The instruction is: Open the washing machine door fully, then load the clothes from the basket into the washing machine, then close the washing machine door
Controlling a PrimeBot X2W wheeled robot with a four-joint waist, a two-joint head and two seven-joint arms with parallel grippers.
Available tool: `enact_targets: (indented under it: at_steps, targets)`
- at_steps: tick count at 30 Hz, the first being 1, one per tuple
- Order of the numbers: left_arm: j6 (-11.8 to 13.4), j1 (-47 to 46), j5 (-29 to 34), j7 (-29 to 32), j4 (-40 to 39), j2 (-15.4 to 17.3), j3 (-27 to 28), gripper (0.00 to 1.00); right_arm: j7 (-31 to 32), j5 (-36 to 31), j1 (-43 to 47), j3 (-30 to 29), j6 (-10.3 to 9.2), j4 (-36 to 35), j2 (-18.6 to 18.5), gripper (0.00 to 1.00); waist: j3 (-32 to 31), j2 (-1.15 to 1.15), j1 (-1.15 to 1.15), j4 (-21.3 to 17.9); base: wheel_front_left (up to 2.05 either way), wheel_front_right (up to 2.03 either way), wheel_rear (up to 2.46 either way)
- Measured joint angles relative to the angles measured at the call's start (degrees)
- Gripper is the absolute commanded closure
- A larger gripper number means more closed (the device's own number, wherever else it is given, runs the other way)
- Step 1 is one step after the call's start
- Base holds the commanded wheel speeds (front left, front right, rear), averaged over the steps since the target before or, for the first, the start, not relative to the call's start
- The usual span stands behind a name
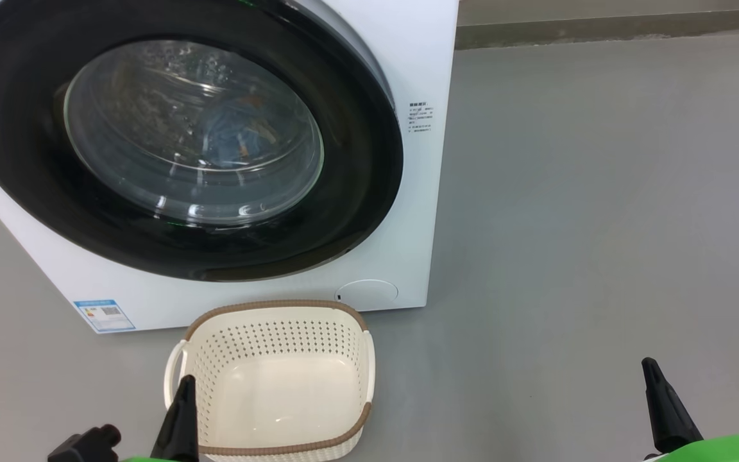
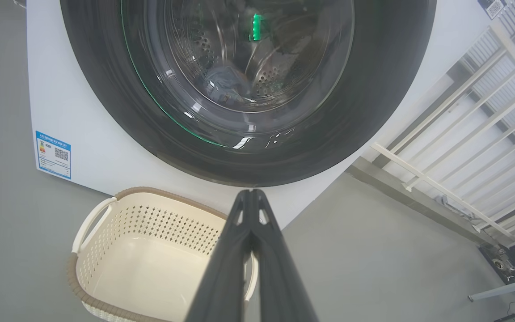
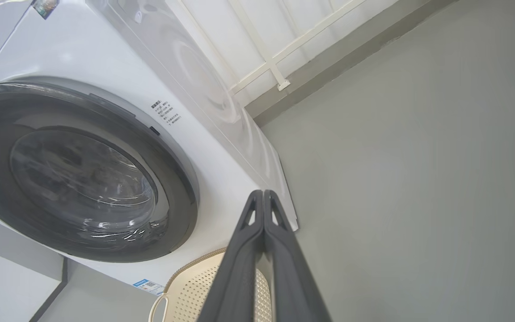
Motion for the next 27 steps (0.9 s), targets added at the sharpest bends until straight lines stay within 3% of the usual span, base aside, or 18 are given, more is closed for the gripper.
enact_targets:
  at_steps: [27]
  targets:
    - [-0.1, -0.2, -17.1, 4.4, -1.0, 0.0, 3.2, 1.00, 2.0, 17.0, -3.9, 0.0, 0.00, 3.4, -0.4, 1.00, 0.1, 0.00, 0.00, -0.9, 0.00, 0.00, 0.00]
